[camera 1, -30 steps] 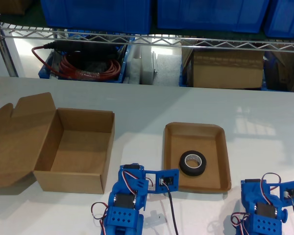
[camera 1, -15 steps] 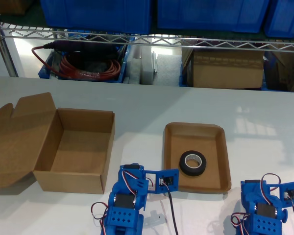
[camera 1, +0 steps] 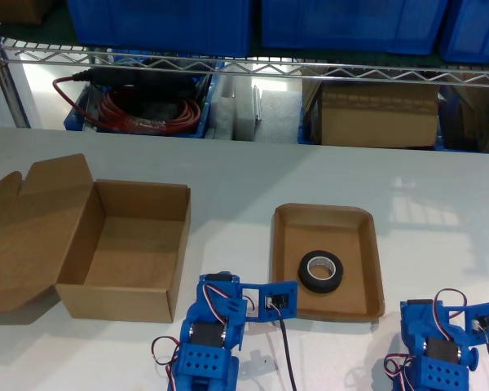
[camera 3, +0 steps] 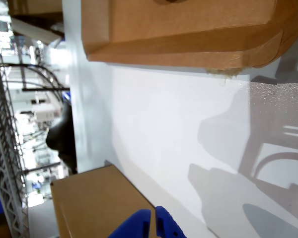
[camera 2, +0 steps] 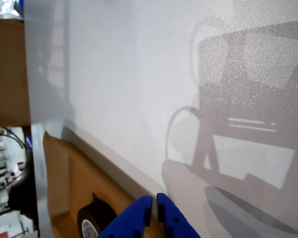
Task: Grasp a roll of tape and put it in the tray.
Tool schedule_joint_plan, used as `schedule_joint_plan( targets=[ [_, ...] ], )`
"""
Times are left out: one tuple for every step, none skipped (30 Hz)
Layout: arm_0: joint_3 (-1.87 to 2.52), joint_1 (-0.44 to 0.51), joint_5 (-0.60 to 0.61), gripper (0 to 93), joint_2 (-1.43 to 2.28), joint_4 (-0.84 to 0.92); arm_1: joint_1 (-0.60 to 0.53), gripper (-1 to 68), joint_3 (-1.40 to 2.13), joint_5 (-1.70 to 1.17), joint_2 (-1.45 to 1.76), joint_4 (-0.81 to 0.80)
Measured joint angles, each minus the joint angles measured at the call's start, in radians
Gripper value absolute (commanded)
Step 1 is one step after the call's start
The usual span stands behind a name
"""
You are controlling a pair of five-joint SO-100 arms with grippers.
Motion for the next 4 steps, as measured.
schedule_joint_plan(
  targets=[
    [0.0, 0.0, 0.0, 0.2, 0.0, 0.0, 0.0, 0.0, 0.0, 0.0, 0.0, 0.0],
    [0.0, 0.0, 0.0, 0.2, 0.0, 0.0, 0.0, 0.0, 0.0, 0.0, 0.0, 0.0],
    [0.0, 0.0, 0.0, 0.2, 0.0, 0.0, 0.0, 0.0, 0.0, 0.0, 0.0, 0.0],
    [0.0, 0.0, 0.0, 0.2, 0.0, 0.0, 0.0, 0.0, 0.0, 0.0, 0.0, 0.0]
  ],
)
